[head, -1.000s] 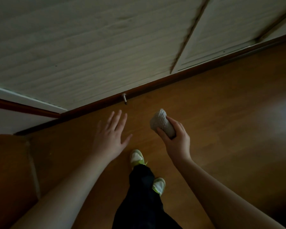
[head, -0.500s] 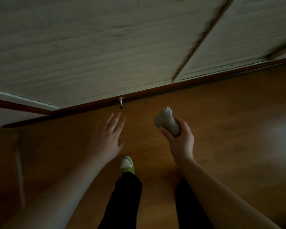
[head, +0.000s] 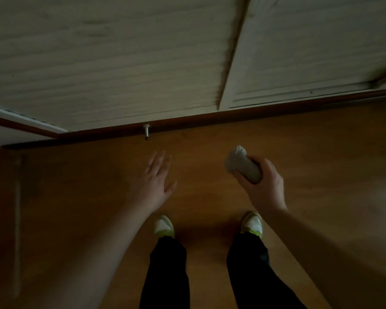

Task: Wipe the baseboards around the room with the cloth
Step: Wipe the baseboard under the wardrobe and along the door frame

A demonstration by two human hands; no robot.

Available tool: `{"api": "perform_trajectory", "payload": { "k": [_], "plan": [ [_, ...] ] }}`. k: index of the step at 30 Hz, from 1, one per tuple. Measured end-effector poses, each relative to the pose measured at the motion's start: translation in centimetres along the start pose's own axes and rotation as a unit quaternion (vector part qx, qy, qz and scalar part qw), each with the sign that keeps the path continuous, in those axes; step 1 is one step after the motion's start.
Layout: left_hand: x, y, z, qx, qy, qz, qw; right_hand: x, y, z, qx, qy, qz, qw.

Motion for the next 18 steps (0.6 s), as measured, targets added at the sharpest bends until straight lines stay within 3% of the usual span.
{"api": "perform_trajectory", "payload": {
  "k": [11,18],
  "plan": [
    [-0.3,2.8,1.2,0.034,-0.002,-0.001,0.999,0.1,2.8,1.0,0.02,-0.018,0.008,1.0],
    [-2.5,7.4,-0.1,0.018,0.003,0.033,0.999,-3.3,7.6,3.0,0.027,-0.088,-0.024,0.996]
  ]
}}
Point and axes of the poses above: each hand's wrist, its own x-axis away from the middle knuckle, its own y-axis out of the palm, z = x × y, the point moved 1 cm from there along -x, towards the middle knuckle, and after that the axes turned 14 degrees about x, right-handed, at the moved point
